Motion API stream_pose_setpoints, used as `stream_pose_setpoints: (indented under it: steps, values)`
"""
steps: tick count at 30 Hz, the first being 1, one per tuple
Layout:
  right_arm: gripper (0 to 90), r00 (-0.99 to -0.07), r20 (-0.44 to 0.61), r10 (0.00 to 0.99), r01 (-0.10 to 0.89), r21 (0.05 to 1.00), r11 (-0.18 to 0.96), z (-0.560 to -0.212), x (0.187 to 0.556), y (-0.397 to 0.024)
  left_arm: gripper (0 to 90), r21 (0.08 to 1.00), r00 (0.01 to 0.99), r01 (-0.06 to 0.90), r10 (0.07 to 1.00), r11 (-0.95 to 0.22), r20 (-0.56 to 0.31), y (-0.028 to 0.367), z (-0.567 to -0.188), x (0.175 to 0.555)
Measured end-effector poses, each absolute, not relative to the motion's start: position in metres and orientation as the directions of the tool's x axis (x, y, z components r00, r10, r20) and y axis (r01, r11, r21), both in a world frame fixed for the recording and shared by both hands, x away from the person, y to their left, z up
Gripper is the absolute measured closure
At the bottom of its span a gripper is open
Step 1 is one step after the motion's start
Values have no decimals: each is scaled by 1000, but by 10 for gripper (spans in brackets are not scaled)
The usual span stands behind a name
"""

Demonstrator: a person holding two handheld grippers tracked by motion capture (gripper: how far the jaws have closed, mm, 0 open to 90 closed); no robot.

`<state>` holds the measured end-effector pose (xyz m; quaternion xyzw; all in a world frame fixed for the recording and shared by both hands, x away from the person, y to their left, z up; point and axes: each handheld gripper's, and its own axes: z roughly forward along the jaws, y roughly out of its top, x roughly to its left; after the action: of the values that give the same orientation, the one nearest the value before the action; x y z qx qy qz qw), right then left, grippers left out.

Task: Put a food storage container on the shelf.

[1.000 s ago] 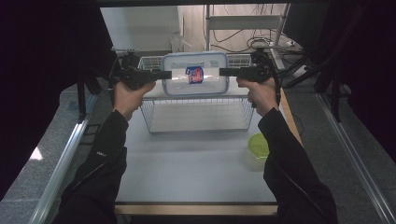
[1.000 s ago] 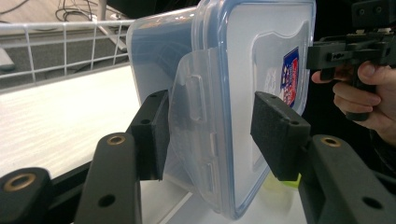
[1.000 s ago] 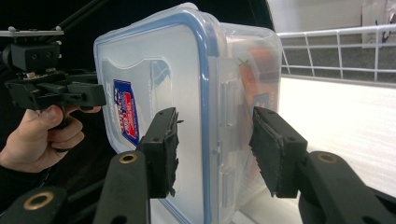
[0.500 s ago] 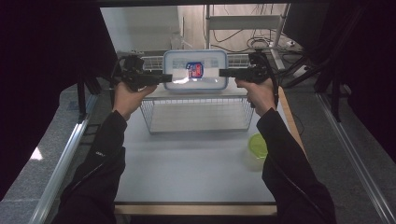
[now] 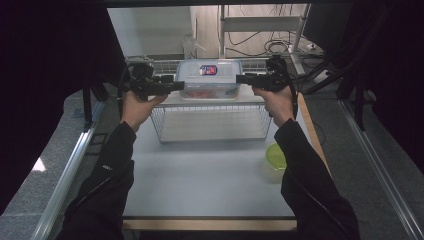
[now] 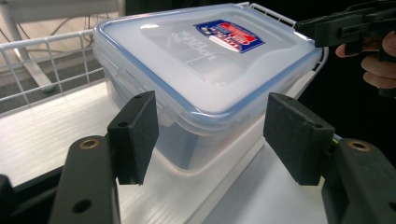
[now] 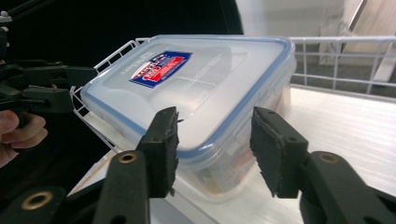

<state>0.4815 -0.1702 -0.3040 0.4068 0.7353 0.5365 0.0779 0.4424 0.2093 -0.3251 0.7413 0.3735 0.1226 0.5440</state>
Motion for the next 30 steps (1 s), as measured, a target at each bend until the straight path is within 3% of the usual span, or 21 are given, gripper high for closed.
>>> stream_pose_setpoints:
  steps: [2,5,8,11,23,30]
  values:
    - [644,-663,281,694,481,870,108,-303,472,-174,396,903,690,411,689,-123,-221,212,-327,433]
    - [798,-677,173,716,412,895,173,-308,454,-175,553,904,707,407,672,-133,-220,213,-336,421]
    - [865,-710,181,681,412,891,193,-321,445,-171,682,888,709,421,678,-184,-195,205,-345,420]
    - [873,-720,159,675,416,878,238,-333,448,-159,740,882,688,430,703,-195,-180,196,-349,425]
    - [888,-663,150,734,446,866,226,-341,472,-155,734,872,628,461,754,-164,-190,186,-354,444]
    - [743,-682,151,715,429,875,224,-346,461,-157,611,885,665,428,727,-183,-171,186,-359,425]
